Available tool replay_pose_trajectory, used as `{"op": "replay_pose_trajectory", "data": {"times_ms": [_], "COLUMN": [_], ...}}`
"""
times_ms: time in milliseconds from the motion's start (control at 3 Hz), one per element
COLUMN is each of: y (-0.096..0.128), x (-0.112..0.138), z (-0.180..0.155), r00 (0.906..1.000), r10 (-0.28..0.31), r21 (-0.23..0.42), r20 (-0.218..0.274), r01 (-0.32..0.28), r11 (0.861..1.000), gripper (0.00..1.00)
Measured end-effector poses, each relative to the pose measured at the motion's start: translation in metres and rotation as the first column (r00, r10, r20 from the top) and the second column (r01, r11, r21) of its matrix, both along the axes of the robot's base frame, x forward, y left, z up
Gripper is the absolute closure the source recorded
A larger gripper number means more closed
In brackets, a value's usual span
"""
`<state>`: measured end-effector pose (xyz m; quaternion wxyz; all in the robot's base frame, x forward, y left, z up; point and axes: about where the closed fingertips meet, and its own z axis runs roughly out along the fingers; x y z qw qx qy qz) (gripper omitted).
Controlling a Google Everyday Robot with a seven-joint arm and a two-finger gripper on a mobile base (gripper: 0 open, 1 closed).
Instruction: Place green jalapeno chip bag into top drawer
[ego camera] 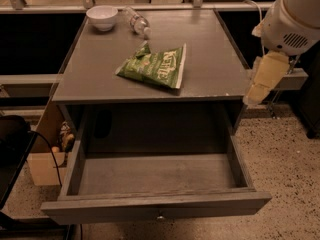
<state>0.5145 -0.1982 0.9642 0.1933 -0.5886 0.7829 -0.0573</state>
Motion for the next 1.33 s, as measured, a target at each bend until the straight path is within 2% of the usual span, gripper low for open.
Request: {"op": "replay_pose_trajectory", "data": {"times_ms": [333, 667, 1333], "y": [0.048, 0.048, 0.084], "x": [0.087, 0.088, 0.111], "z": [-0.012, -0.013, -0.026], "r00": [0.9981, 0.9981, 0.9975], "r10": [-0.019, -0.02, -0.005], "r21": [0.034, 0.034, 0.101], "r20": [0.059, 0.058, 0.071], "r01": [0.017, 0.018, -0.002], "r11": [0.999, 0.999, 0.995], "gripper": [0.0, 0.0, 0.0]}}
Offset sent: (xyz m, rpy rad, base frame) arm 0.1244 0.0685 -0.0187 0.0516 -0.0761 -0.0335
